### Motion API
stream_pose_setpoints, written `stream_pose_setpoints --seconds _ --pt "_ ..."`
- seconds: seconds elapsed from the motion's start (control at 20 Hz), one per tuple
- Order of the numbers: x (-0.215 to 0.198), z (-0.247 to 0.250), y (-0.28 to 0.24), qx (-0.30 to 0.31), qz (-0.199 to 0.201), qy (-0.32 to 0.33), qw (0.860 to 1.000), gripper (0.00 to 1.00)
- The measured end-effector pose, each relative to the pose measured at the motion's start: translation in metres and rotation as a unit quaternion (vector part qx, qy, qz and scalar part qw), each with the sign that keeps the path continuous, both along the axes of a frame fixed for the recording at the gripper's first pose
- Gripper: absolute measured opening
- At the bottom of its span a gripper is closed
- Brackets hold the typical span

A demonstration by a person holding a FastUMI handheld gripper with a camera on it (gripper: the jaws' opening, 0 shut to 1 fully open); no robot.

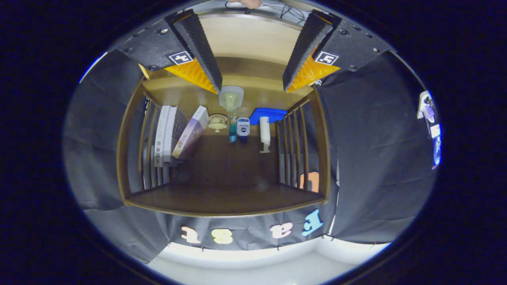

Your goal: Pull open the drawer, take out the items inside it, and place them on the countertop above the cabinet.

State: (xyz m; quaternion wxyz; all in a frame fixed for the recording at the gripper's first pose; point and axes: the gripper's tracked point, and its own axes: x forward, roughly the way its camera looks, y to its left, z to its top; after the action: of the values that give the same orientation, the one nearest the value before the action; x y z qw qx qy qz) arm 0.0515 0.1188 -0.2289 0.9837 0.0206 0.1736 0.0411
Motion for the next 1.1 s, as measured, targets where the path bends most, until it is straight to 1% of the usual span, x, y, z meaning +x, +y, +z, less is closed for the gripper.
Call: stream_pose_setpoints --seconds 0.4,0.45,0.6,0.65,0.7,0.9,1.05,1.1 --pt "-0.065 -0.049 0.001 0.007 -0.017 -0.049 0.999 0.97" --pt "-0.073 -0.062 0.005 0.007 -0.012 -0.045 0.999 0.97" --pt "-0.089 -0.098 0.004 0.004 -0.026 -0.011 1.000 0.98" --pt "-0.093 -0.105 0.004 0.004 -0.027 -0.006 1.000 0.98" --pt "-0.100 -0.111 -0.001 -0.001 -0.037 -0.002 0.999 0.98" --pt "-0.113 -0.136 -0.010 -0.019 -0.041 0.019 0.999 0.98" --pt "-0.125 -0.163 -0.007 0.001 -0.047 0.053 0.998 0.98" --pt "-0.128 -0.170 -0.008 -0.001 -0.050 0.063 0.997 0.97"
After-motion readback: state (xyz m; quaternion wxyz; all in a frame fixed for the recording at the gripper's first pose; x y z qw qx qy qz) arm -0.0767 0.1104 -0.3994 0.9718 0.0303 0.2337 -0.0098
